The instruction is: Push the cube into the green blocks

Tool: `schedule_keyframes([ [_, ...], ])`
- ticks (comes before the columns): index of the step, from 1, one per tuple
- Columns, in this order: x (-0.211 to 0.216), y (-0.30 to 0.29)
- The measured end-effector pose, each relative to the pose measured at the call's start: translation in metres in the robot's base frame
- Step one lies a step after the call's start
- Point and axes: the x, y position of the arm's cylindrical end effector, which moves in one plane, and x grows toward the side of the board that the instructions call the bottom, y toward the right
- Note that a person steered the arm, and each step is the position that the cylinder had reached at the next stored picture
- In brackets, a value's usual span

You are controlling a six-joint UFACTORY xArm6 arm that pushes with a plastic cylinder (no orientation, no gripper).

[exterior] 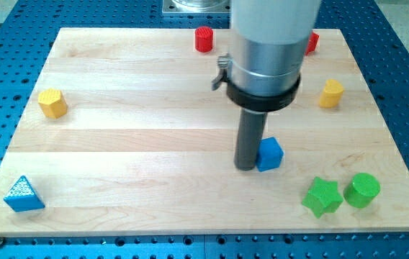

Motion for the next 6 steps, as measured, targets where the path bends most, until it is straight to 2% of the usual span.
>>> schedule_keyframes([
  [1,-0.029,0.007],
  [4,-0.030,0.027],
  [6,-0.023,0.068],
])
